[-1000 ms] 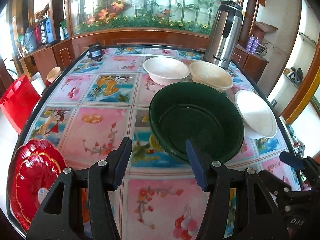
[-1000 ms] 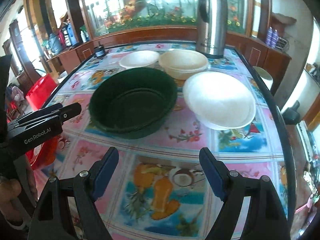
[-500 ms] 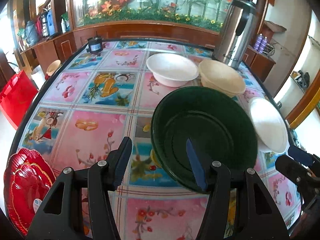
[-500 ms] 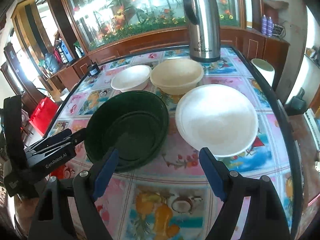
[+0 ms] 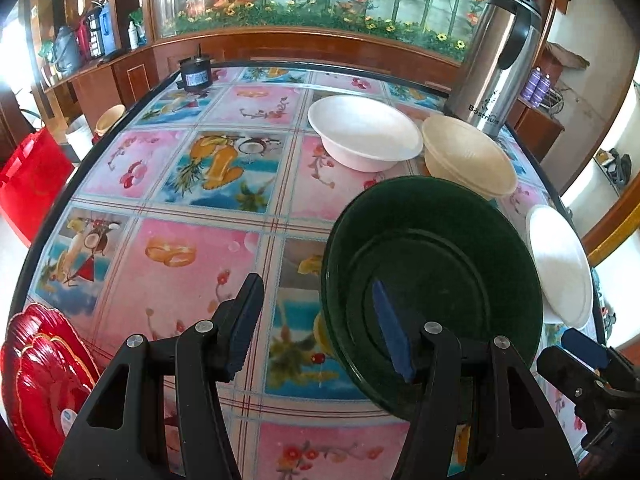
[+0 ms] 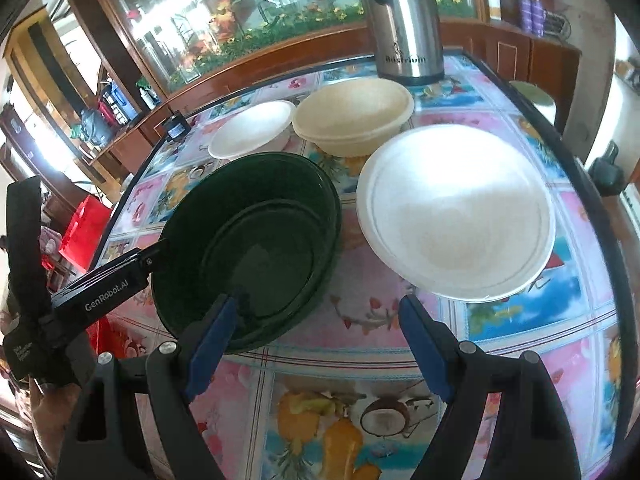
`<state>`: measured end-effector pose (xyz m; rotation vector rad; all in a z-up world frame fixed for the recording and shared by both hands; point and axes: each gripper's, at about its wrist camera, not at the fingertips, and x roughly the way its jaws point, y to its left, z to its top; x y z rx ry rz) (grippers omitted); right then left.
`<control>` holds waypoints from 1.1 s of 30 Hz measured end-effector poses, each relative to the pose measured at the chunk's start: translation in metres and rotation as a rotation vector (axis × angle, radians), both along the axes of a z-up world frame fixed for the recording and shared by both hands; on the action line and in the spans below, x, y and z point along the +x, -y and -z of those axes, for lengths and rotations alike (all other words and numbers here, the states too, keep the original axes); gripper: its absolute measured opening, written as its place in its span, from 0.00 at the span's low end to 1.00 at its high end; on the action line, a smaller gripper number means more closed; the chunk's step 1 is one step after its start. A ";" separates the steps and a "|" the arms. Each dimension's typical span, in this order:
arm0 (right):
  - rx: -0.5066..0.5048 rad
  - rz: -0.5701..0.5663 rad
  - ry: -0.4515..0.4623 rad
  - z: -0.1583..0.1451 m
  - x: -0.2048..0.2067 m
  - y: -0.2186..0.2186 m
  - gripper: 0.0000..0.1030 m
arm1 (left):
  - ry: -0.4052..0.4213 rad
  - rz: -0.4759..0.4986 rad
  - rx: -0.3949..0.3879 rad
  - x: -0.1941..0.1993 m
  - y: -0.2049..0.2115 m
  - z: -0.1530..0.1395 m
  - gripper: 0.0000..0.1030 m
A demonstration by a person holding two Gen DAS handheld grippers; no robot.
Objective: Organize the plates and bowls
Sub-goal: 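Move both grippers toward the stacked dark green bowls, then close both grippers on the rim of the dark green bowls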
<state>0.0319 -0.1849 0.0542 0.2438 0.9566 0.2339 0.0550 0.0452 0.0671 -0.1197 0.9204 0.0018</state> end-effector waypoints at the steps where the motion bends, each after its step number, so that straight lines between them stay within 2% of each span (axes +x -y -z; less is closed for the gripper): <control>1: 0.004 0.000 0.000 -0.001 0.001 0.000 0.80 | 0.004 -0.002 -0.003 0.001 0.000 -0.001 0.55; 13: -0.024 0.010 -0.011 0.005 0.018 -0.006 0.81 | -0.013 -0.016 0.016 0.011 0.000 0.006 0.55; 21: 0.002 0.006 -0.015 0.010 0.029 -0.005 0.81 | -0.034 -0.005 0.025 0.019 0.003 0.014 0.55; 33: -0.060 -0.002 -0.002 0.010 0.035 -0.010 0.80 | -0.057 -0.006 0.018 0.026 0.000 0.021 0.55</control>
